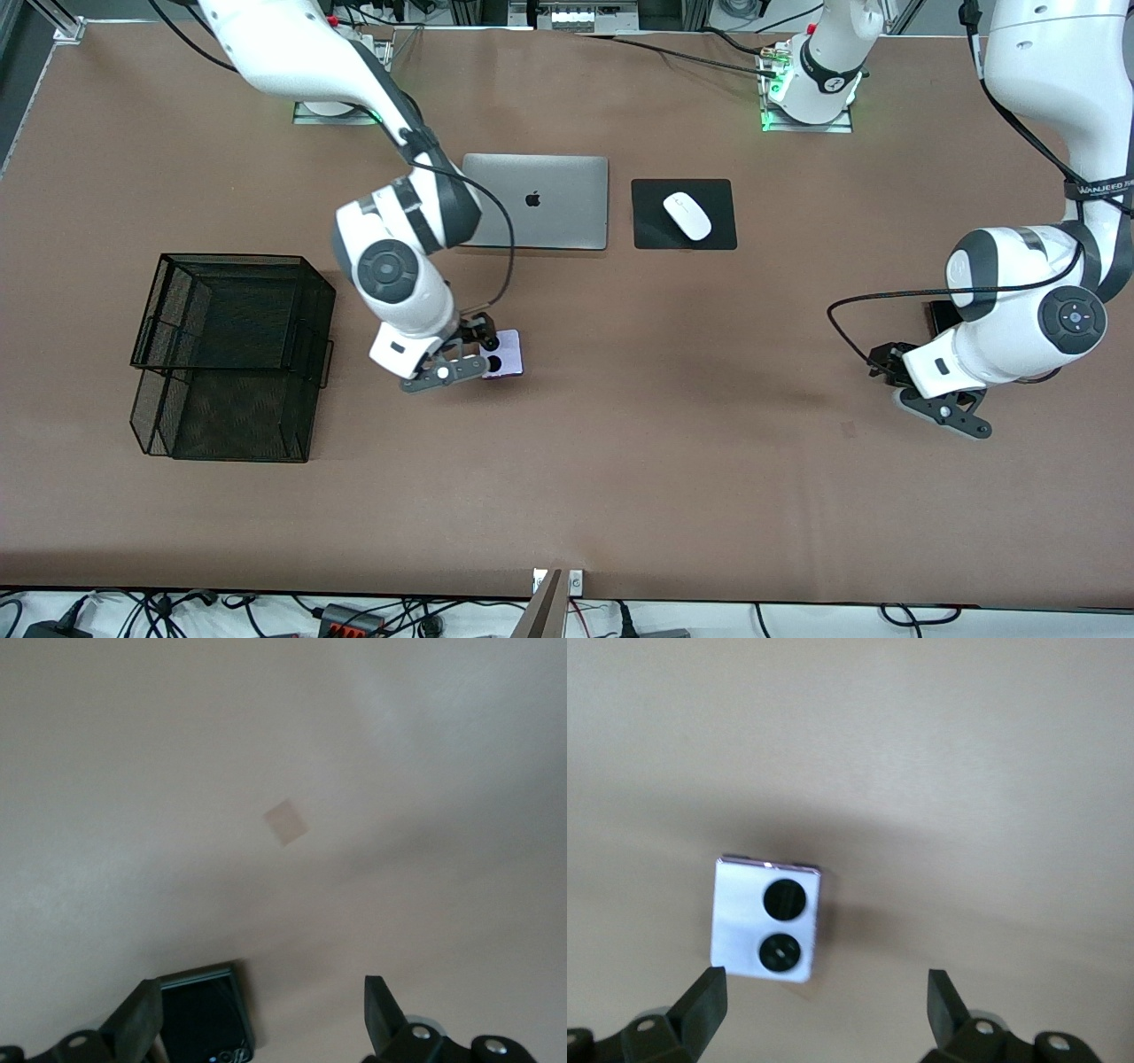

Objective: Place phones with both arms
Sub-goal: 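Grasp the white phone with the right gripper, the flip phone with the left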

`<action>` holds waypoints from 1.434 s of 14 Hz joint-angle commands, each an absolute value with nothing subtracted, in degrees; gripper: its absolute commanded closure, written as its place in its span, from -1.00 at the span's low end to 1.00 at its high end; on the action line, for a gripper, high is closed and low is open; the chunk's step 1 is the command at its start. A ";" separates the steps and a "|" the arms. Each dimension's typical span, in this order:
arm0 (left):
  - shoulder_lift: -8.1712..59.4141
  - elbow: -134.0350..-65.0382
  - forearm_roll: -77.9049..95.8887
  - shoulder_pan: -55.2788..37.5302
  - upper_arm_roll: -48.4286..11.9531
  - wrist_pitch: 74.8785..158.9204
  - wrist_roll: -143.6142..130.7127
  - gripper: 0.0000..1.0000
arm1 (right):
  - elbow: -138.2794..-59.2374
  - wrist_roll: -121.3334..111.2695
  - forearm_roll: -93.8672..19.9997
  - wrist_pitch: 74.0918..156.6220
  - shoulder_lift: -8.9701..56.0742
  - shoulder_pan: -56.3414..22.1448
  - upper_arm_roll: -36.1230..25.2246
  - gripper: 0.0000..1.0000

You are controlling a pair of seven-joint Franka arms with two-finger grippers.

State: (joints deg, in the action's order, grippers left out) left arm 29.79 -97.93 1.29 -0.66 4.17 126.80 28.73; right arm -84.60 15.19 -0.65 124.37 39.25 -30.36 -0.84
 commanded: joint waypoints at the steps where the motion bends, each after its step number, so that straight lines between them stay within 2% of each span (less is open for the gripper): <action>1: 30.49 -99.58 -0.09 3.94 2.47 130.06 33.20 -1.00 | -82.53 20.12 -1.05 128.31 42.88 -32.69 -1.49 -1.00; 4: 32.86 -99.58 -0.09 9.47 -0.87 131.31 35.51 -1.00 | -82.44 23.54 -1.05 131.65 45.34 -33.57 -1.41 -1.00; 7: 35.59 -99.40 2.45 12.56 -1.32 131.40 34.02 -1.00 | -82.44 24.61 -1.14 132.19 46.75 -33.66 -1.41 -1.00; 9: 36.39 -100.10 6.84 12.66 -1.41 130.87 29.99 -1.00 | -82.44 24.70 -1.14 132.19 47.63 -33.66 -1.41 -1.00; 20: 35.68 -101.78 6.77 13.09 -1.32 132.27 29.36 -1.00 | -80.42 26.90 -1.14 132.28 50.19 -35.16 -1.41 -1.00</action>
